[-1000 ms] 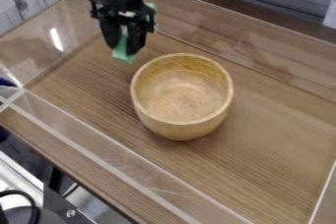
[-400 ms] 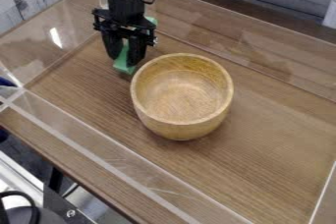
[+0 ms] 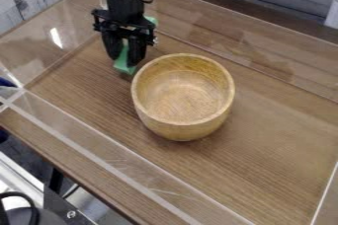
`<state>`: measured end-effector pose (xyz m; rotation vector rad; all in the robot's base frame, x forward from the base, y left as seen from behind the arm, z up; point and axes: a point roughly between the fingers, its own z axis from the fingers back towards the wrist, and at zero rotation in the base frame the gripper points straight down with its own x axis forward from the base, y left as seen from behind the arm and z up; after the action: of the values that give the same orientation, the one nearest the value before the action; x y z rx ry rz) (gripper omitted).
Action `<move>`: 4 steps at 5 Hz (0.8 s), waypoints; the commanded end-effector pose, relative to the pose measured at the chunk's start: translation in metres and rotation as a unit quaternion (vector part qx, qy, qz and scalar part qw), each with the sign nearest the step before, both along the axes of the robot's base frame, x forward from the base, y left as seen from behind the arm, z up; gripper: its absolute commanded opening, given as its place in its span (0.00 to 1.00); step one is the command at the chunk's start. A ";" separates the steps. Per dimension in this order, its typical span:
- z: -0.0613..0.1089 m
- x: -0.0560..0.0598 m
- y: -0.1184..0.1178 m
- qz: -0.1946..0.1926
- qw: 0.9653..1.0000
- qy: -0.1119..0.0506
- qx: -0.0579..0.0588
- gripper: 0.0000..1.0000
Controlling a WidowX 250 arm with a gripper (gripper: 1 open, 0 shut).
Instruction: Remove the green block from inside the brown bowl and put it on the table
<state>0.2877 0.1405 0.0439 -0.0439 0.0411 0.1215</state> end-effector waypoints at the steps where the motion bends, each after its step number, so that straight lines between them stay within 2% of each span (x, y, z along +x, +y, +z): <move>1: 0.021 0.006 0.006 0.004 0.999 -0.030 0.008 0.00; 4: 0.028 0.004 0.005 0.004 0.999 -0.035 -0.005 0.00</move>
<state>0.2828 0.1374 0.0445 -0.0941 0.0591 0.1202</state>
